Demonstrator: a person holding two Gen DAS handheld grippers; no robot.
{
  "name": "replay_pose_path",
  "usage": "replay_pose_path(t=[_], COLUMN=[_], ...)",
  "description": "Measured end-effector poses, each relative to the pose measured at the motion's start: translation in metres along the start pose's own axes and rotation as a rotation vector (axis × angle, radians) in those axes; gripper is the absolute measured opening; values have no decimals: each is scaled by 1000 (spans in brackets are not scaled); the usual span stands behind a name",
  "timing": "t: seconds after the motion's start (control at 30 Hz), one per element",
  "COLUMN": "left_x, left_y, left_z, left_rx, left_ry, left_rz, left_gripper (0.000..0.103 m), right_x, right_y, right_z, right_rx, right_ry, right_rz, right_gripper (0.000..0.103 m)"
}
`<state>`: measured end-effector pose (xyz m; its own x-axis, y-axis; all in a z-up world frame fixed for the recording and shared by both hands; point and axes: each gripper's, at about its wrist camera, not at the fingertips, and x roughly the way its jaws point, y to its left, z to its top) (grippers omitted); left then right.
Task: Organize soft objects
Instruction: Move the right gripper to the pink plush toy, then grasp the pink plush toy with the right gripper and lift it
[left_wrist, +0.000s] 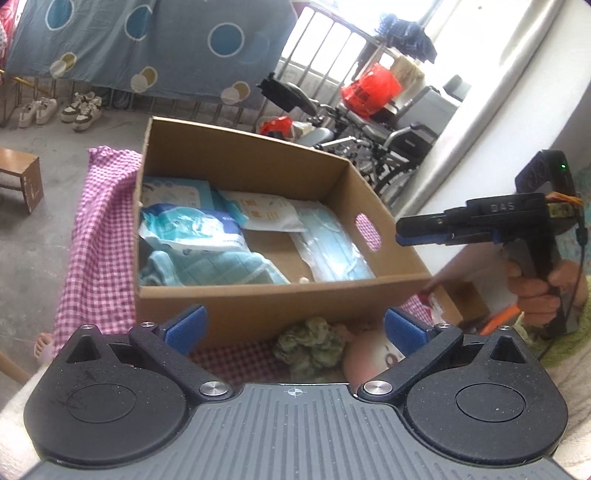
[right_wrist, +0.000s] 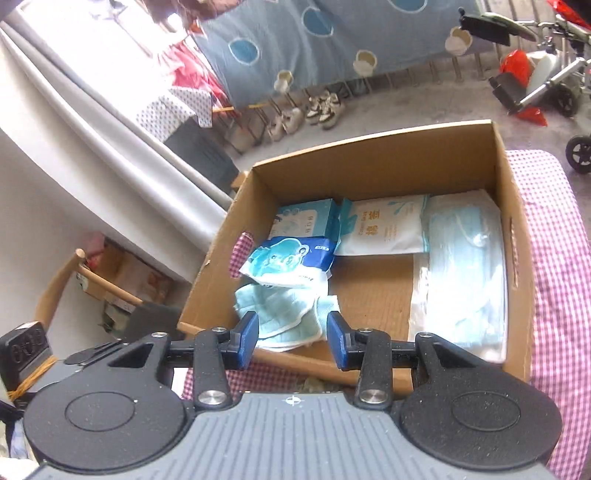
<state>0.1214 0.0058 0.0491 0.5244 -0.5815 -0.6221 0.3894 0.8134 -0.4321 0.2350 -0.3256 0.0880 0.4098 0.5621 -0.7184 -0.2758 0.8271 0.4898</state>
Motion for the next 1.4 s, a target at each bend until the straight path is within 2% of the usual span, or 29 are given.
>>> replay_pose_path(t=[0.1,0.13,0.17,0.2,0.33,0.37,0.5,0.6,0.7,0.87,0.97,1.03,1.1,1.17,1.23,1.3,1.4], left_x=[14,21,28,36,71,79,114,136,150,158,151,145,140,134,133,141,161], left_y=[-18,-25,-31,-38,-59,-63,-78,-89,-100,-107,-110,-113,-115,-118,-121,-121,-118], left_z=[-13,-17,-21,-25,-38,-40,-49,-53,-56,-59,-57,-60,-62,-62,-63,-63,-64], left_rx=[48,67,85,102,176,197,265,297,328,320,277,263,269,311,361,386,382], left_ry=[61,86,107,132,212,224,297,345,373,395,439,466,475,431,389,395,421], left_rz=[-38,-52,-67,-81,-94,-95,-111,-127,-141,-139,-208,-279,-307,-259,-181,-118,-99], left_gripper=[102,102,103,102,103,103,102,102,102,103,102,102,102,102,102,102,102], right_x=[-36,-44,-50,-54,-55,-52,-36,-22,-9,6,10,4,-3,-8,-12,-15,-11], right_y=[-3,-7,-11,-16,-38,-44,-81,-103,-116,-129,-133,-134,-137,-140,-142,-142,-138], right_z=[-41,-56,-71,-86,-151,-163,-212,-230,-231,-226,-221,-216,-215,-216,-217,-217,-218], right_rx=[48,74,101,130,250,287,536,669,733,757,757,735,723,720,711,689,666], right_ry=[-76,-95,-112,-125,-229,-233,-267,-288,-281,-254,-245,-256,-273,-288,-291,-280,-255], right_rz=[43,58,66,68,73,78,173,244,280,321,356,326,325,363,344,278,250], right_gripper=[43,59,93,103,102,102,101,101,101,101,101,101,101,101,101,101,101])
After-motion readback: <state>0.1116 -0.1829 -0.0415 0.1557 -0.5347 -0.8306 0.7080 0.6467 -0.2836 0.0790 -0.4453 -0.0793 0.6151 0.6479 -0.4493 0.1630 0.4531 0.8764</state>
